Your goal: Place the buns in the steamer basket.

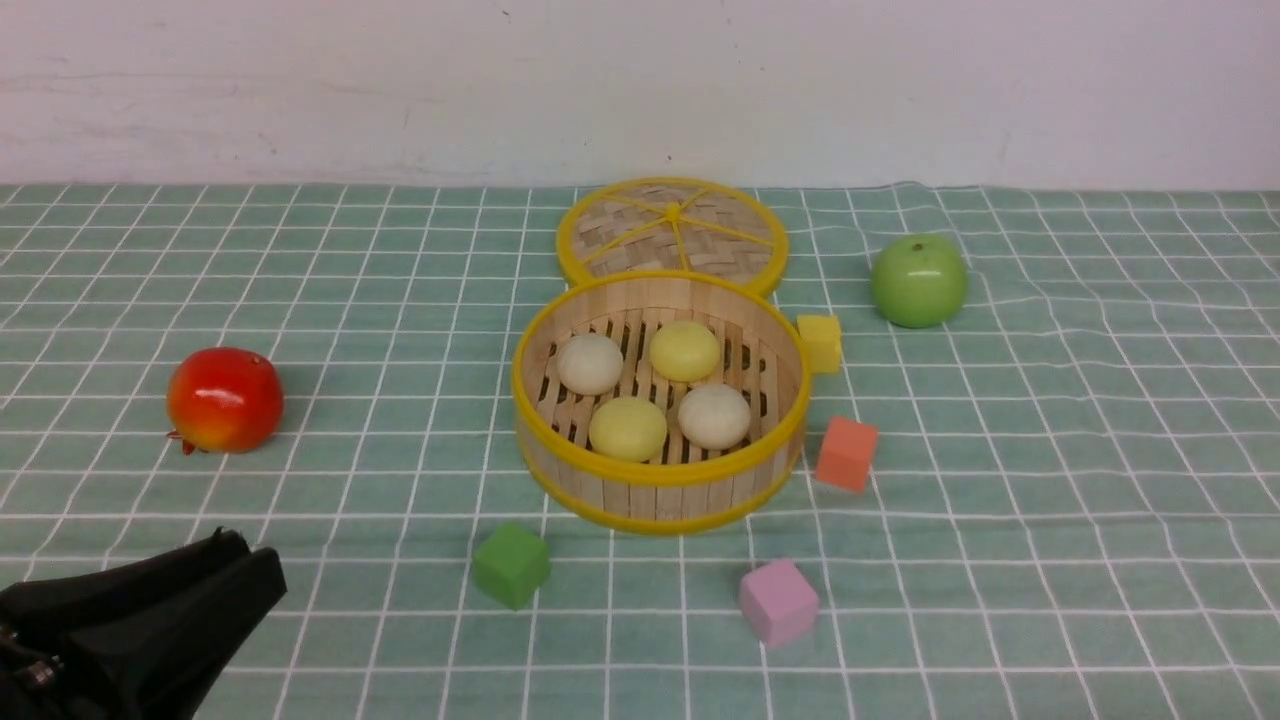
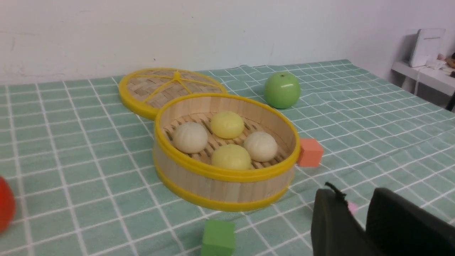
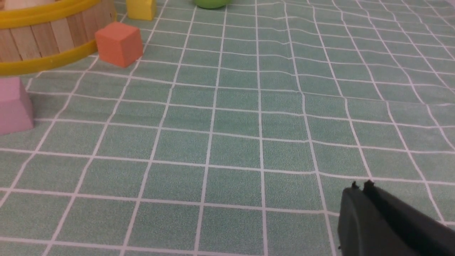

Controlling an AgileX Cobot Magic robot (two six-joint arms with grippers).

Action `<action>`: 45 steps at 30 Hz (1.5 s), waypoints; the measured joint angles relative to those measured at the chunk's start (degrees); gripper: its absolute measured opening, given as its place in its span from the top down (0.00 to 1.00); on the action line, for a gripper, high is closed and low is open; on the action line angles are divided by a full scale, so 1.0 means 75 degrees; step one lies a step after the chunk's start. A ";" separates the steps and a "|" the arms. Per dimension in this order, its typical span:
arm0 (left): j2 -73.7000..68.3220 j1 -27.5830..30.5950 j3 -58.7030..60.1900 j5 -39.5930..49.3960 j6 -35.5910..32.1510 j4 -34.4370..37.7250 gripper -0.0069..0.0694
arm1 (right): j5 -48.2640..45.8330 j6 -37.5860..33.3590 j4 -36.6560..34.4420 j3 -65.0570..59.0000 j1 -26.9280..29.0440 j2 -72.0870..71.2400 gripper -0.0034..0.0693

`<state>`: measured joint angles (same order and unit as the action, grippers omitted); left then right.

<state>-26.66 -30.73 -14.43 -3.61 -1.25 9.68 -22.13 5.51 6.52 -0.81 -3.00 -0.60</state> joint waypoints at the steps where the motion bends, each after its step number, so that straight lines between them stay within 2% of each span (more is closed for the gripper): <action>1: 0.0091 0.0207 0.0014 0.0006 -0.0101 0.0018 0.71 | 0.0000 0.0000 0.0000 0.0000 0.0000 0.0000 0.96; 4: 0.0545 0.1041 0.0114 0.0123 -0.0168 0.0206 0.71 | 0.0000 0.0000 0.0000 0.0000 0.0000 0.0000 0.95; 5: 0.0966 0.1583 0.0269 0.0297 -0.0112 0.0298 0.73 | 0.0000 0.0000 0.0000 0.0000 0.0000 0.0000 0.95; 7: 0.1699 0.2247 0.0615 0.0587 -0.0029 0.0302 0.77 | 0.0004 0.0000 0.0000 0.0000 0.0000 0.0000 0.95; 10: 0.2867 0.3058 0.1316 0.1292 0.0055 0.0088 0.87 | 0.0004 0.0000 0.0000 0.0000 0.0000 0.0000 0.95; 13: 0.3519 0.3363 0.1959 0.1991 0.0167 0.0019 0.93 | 0.0004 0.0000 0.0000 0.0000 0.0000 0.0000 0.95; 16: 0.3629 0.3452 0.2151 0.3214 0.0535 -0.0125 0.93 | 0.0010 0.0000 0.0000 0.0000 0.0000 -0.0008 0.94; 18: 0.3629 0.3452 0.2161 0.3428 0.0591 -0.0125 0.93 | 0.0010 0.0000 0.0000 0.0000 0.0000 -0.0008 0.94; 45: 0.3629 0.3452 0.2161 0.3428 0.0646 -0.0152 0.93 | 0.0010 0.0000 0.0000 0.0000 0.0000 -0.0008 0.90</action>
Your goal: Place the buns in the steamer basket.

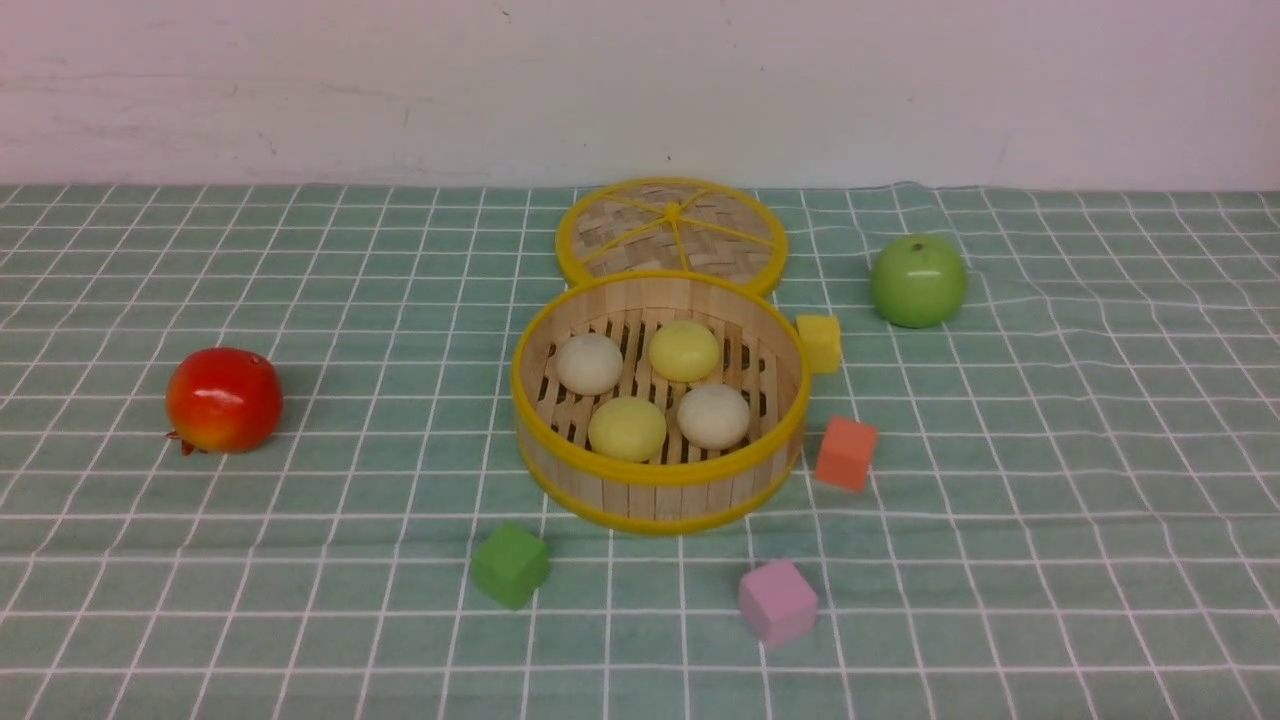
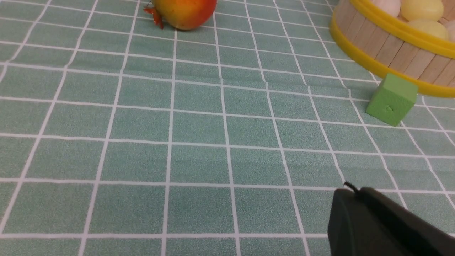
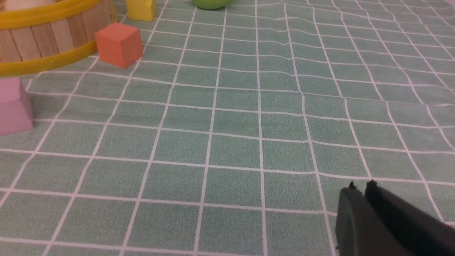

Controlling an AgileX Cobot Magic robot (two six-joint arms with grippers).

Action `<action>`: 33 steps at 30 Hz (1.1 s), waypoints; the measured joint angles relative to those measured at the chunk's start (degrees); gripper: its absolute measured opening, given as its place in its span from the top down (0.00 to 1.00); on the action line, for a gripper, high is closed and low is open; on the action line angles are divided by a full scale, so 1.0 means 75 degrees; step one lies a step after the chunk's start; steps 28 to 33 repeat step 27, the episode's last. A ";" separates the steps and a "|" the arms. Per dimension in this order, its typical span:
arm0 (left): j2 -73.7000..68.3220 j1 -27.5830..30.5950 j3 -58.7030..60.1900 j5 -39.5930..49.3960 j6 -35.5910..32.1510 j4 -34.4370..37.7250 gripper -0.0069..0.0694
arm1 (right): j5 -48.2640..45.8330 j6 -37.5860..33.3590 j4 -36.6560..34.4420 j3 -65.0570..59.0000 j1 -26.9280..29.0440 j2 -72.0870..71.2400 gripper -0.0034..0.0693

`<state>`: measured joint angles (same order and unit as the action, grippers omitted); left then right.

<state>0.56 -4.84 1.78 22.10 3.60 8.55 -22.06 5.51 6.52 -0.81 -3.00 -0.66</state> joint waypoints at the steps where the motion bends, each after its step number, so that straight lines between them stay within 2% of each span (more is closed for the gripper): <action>1: 0.0000 0.0000 0.0000 0.0000 0.0000 0.0000 0.93 | 0.0000 0.0000 0.0000 0.0000 0.0000 0.0000 0.90; 33: 0.0000 0.0000 0.0000 0.0000 0.0000 0.0000 0.93 | 0.0000 0.0000 0.0000 0.0000 0.0000 0.0000 0.86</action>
